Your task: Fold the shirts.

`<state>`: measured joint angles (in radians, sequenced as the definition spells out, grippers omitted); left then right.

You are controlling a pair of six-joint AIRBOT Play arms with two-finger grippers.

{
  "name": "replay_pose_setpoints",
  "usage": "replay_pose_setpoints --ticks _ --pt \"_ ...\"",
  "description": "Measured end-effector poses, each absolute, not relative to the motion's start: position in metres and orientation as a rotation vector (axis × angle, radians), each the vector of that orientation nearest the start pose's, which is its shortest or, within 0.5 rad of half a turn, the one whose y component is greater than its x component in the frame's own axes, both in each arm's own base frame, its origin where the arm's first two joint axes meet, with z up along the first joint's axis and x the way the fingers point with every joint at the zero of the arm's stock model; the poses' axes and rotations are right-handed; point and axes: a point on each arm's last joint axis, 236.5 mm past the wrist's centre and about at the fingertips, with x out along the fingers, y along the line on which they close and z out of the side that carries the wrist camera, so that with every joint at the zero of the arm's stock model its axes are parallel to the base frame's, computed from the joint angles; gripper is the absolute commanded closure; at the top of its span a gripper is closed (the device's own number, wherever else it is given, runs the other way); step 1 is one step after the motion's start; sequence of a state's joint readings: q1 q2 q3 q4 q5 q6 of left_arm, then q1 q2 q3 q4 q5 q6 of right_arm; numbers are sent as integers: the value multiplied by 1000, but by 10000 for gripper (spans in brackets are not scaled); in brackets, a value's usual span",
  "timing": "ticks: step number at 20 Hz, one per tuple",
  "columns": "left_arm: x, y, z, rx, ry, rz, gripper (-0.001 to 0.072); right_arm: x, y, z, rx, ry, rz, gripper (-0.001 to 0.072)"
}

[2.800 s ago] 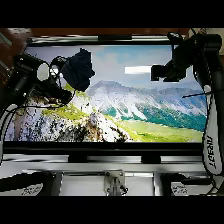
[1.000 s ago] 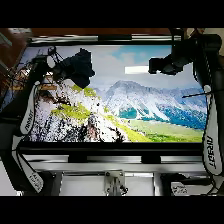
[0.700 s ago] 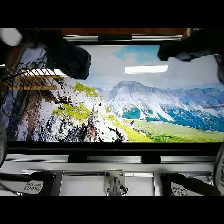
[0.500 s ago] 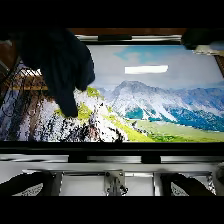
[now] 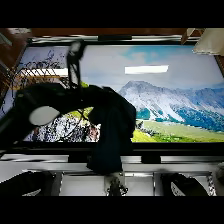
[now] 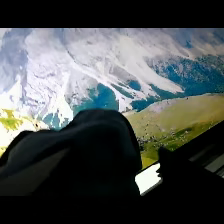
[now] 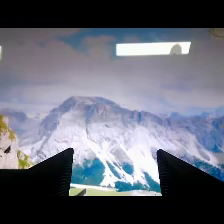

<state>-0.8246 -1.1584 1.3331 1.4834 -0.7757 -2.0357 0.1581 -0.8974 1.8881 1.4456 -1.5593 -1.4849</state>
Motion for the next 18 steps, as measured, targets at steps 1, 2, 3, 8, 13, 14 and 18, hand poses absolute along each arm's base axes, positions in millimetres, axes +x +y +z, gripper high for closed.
replay_pose_setpoints --ticks 1,2,3,8,13,14,18 --pt "309 -361 175 -263 814 -674 -11 278 14 366 0 611 4 89" --pt "310 -359 168 -278 847 -657 -11 276 14 356 -3 656 1 89" --pt "313 -351 164 -280 874 -631 -10 275 14 345 -11 706 1 89" --pt "316 -255 153 -162 1048 -466 88 288 22 266 -103 975 43 89" --pt "249 -183 85 -61 1335 -373 90 295 43 146 -38 1300 191 89" --pt "233 -182 68 -76 1384 -379 86 294 48 125 11 1351 228 89" --pt "185 -204 0 -222 1504 -439 18 294 56 79 153 1448 290 89"
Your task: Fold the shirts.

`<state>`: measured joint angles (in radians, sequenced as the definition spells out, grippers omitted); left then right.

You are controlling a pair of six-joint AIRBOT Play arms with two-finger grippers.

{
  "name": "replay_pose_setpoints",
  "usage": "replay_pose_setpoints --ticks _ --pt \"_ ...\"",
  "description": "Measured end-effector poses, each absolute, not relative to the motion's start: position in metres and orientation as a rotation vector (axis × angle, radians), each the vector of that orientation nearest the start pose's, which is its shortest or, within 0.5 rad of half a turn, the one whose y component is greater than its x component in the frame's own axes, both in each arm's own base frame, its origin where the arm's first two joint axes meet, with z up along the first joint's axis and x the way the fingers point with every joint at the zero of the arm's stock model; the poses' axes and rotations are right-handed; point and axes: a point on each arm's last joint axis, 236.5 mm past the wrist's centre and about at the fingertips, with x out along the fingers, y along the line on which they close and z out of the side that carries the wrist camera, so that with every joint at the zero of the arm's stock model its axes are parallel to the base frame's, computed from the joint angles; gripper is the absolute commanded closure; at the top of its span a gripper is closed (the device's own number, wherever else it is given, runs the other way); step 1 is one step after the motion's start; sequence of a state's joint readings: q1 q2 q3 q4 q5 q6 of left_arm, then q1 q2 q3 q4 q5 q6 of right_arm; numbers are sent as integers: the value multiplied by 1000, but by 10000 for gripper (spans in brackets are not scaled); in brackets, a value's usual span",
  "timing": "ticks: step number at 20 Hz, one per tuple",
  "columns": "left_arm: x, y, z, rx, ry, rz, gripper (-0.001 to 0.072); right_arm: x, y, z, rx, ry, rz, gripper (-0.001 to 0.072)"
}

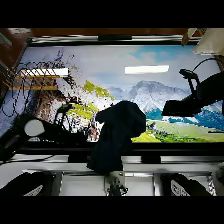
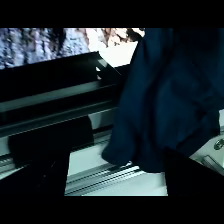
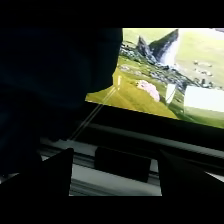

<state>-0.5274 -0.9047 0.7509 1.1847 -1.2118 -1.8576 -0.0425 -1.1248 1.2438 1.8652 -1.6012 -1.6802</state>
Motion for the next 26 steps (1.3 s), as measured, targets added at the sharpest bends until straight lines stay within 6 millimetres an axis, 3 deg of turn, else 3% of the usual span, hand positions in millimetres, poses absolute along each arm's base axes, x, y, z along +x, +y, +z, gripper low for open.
replay_pose_setpoints --ticks 3,7,13,14,15,16,17,18,20,26 --pt "173 -229 -34 -327 1505 -463 20 301 59 66 201 1450 302 89" --pt "174 -247 -67 -368 1494 -454 23 315 59 61 224 1406 297 89" --pt "187 -257 -93 -393 1465 -427 52 327 64 45 249 1414 320 87" --pt "186 -259 -95 -388 1463 -432 80 329 69 42 262 1421 340 85" --pt "187 -261 -96 -388 1458 -435 212 330 73 39 276 1429 358 78" --pt "187 -262 -98 -383 1453 -438 402 331 77 36 291 1437 378 78" --pt "185 -263 -100 -374 1454 -442 515 331 82 33 300 1445 396 78" --pt "183 -264 -101 -361 1456 -450 518 332 87 30 301 1454 415 78" --pt "181 -269 -99 -368 1453 -461 667 330 102 24 284 1474 470 78" --pt "181 -275 -95 -381 1442 -474 667 321 153 0 178 1526 600 79"
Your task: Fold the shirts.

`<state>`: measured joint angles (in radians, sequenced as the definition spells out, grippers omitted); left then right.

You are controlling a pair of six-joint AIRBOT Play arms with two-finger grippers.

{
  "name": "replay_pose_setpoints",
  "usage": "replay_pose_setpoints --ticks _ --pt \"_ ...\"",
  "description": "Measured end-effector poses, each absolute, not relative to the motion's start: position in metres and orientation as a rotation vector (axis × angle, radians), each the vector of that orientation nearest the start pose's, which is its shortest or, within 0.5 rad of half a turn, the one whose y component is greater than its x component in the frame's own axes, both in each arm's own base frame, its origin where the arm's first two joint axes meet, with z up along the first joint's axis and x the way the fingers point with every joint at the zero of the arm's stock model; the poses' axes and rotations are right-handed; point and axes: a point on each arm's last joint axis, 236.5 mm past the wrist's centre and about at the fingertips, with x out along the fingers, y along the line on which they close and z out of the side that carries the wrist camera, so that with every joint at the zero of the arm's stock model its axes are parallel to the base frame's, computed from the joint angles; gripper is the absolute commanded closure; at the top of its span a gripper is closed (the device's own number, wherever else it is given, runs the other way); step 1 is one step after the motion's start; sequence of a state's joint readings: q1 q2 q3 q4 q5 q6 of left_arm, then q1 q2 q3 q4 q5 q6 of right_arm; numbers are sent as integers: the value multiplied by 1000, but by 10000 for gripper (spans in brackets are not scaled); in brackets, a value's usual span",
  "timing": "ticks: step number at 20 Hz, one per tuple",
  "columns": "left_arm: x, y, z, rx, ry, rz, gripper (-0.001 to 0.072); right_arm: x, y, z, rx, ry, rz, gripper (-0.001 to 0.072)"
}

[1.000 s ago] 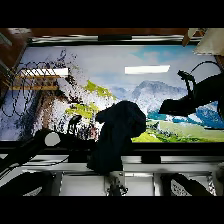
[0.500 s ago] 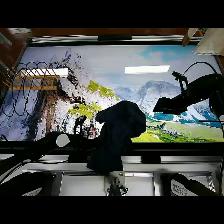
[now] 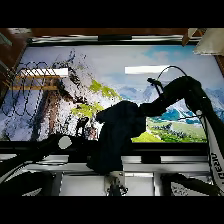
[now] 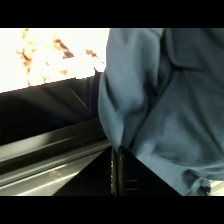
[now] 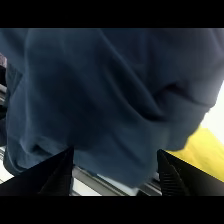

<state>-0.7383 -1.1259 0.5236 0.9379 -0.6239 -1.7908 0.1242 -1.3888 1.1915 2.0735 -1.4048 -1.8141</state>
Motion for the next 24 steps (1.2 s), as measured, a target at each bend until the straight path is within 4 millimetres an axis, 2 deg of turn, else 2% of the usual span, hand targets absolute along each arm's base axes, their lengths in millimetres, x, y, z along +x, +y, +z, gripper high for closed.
replay_pose_setpoints --ticks 1,2,3,5,7,9,10,11,12,13,14,15,16,17,18,19,20,21,22,23,24 --pt "181 -276 -93 -382 1437 -479 668 321 158 -7 158 1535 597 83" --pt "184 -277 -90 -382 1426 -485 668 322 161 -13 141 1541 586 294" --pt "187 -279 -86 -376 1412 -494 667 323 162 -18 123 1545 576 666" --pt "196 -282 -74 -368 1372 -515 668 325 162 -23 109 1547 553 658" --pt "211 -283 -55 -349 1310 -548 668 329 161 -16 80 1520 559 659" --pt "236 -280 -22 -329 1224 -576 668 340 159 10 27 1434 576 659" --pt "252 -275 3 -315 1165 -585 669 350 156 31 -8 1366 582 659" --pt "269 -269 31 -300 1098 -592 668 360 154 59 -50 1276 587 659" --pt "288 -260 70 -279 1008 -599 668 371 151 93 -97 1170 589 659" --pt "306 -249 117 -250 892 -605 669 382 149 133 -135 1046 582 659" --pt "319 -237 170 -225 766 -608 669 391 145 178 -171 907 564 658" --pt "327 -225 228 -202 626 -606 669 396 142 234 -200 739 541 659" --pt "327 -209 297 -182 466 -599 669 395 139 291 -214 572 516 658" --pt "319 -194 359 -171 315 -591 669 388 134 352 -220 388 484 659" --pt "302 -178 424 -166 158 -582 669 372 127 414 -214 203 446 658" --pt "278 -161 482 -167 9 -574 669 352 119 466 -201 45 414 659" --pt "253 -147 526 -169 -108 -568 669 327 112 509 -184 -90 388 659" --pt "228 -133 560 -168 -206 -559 669 301 104 543 -163 -199 369 658" --pt "206 -122 583 -170 -278 -553 669 279 99 564 -146 -268 359 658" --pt "191 -115 597 -168 -321 -549 669 260 95 577 -133 -309 355 658" --pt "180 -110 602 -163 -337 -546 669 248 93 582 -125 -322 356 658"
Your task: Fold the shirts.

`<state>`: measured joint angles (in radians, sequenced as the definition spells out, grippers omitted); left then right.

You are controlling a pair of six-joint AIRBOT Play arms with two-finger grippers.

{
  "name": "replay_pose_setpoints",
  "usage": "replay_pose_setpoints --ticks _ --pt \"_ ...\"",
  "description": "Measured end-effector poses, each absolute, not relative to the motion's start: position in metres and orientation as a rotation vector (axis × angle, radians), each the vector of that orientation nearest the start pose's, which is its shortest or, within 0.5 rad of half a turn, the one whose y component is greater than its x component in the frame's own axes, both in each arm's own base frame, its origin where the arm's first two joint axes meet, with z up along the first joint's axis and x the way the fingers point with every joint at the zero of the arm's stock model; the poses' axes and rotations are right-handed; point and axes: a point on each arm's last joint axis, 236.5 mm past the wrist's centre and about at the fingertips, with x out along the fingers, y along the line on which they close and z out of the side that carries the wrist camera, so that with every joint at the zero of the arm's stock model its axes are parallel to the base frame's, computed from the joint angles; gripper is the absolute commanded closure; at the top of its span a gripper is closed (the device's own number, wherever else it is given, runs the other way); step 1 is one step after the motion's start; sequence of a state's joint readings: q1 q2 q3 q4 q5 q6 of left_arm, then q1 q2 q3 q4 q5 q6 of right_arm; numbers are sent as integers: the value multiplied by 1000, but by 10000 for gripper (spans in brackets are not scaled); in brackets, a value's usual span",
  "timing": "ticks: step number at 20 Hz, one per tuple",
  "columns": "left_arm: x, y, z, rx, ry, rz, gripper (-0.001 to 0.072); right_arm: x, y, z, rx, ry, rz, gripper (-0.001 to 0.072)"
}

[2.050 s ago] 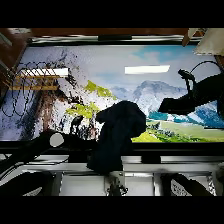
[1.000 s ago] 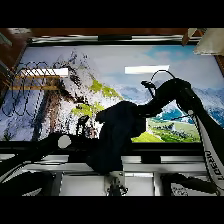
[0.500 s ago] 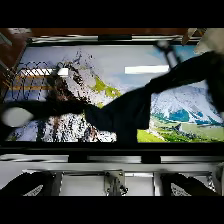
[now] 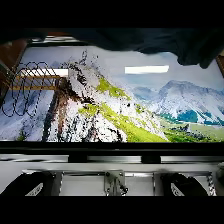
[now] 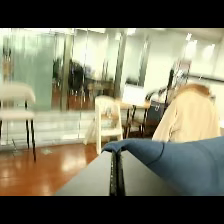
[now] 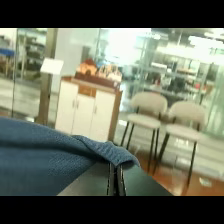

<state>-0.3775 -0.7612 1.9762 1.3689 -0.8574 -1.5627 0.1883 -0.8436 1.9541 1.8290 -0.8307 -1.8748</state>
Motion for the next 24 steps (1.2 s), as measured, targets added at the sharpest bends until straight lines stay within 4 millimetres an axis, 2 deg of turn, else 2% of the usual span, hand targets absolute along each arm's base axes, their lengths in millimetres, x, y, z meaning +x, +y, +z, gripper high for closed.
replay_pose_setpoints --ticks 1,3,5,8,10,12,16,18,20,21,22,23,24 --pt "177 -108 600 -152 -323 -542 669 242 93 579 -124 -300 364 658" --pt "186 -111 577 -123 -236 -536 669 246 98 548 -133 -164 392 658" --pt "210 -118 536 -85 -95 -518 668 262 106 488 -124 93 432 658" --pt "257 -121 457 -42 136 -450 667 279 120 359 -70 615 487 658" --pt "289 -120 397 -10 287 -389 667 287 128 294 -17 829 500 658" --pt "314 -121 337 2 430 -341 667 311 134 230 49 968 469 658" --pt "348 -126 223 -44 692 -253 666 358 150 124 226 1105 394 657" --pt "357 -129 173 -97 809 -205 667 371 159 83 309 1174 372 657" --pt "356 -139 128 -152 929 -183 663 379 168 55 378 1223 360 646" --pt "356 -145 111 -172 975 -183 548 382 171 44 401 1244 353 527" --pt "354 -152 94 -190 1027 -181 253 385 172 37 419 1250 346 265" --pt "352 -158 81 -208 1068 -181 -13 390 174 35 439 1242 344 159" --pt "350 -163 70 -226 1102 -180 -13 392 172 34 439 1243 345 159"
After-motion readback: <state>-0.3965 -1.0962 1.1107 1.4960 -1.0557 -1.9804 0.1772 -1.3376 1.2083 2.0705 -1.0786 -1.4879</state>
